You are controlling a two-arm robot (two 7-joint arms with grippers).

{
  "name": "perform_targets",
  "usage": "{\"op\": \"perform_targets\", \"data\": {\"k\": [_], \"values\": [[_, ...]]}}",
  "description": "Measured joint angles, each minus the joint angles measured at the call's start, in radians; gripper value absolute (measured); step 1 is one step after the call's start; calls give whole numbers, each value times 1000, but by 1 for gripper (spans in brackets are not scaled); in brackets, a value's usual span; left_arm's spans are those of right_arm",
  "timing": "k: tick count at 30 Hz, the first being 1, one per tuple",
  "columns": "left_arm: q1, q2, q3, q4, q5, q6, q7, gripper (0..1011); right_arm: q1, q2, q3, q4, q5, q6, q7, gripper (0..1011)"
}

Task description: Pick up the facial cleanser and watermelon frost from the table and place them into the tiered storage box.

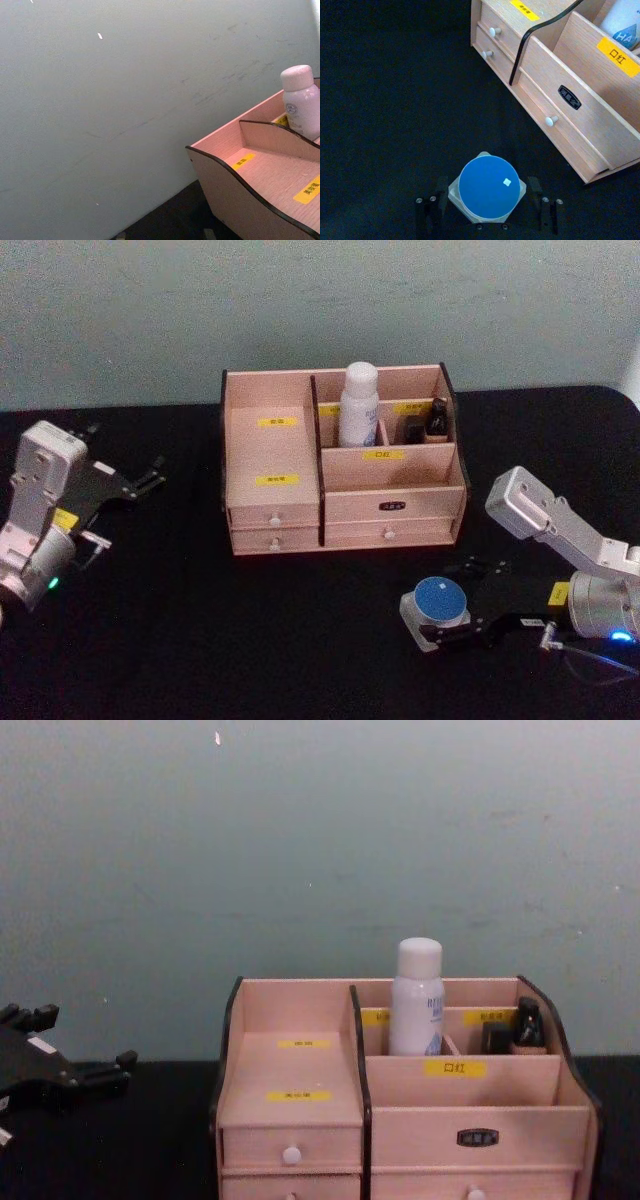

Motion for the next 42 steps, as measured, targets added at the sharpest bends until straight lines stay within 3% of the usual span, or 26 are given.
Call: {"op": "perform_targets", "data": {"k": [42], "values": [[0,0,0,0,0,0,0,1001,-12,14,9,-11,6,-6,-2,1000]]}}
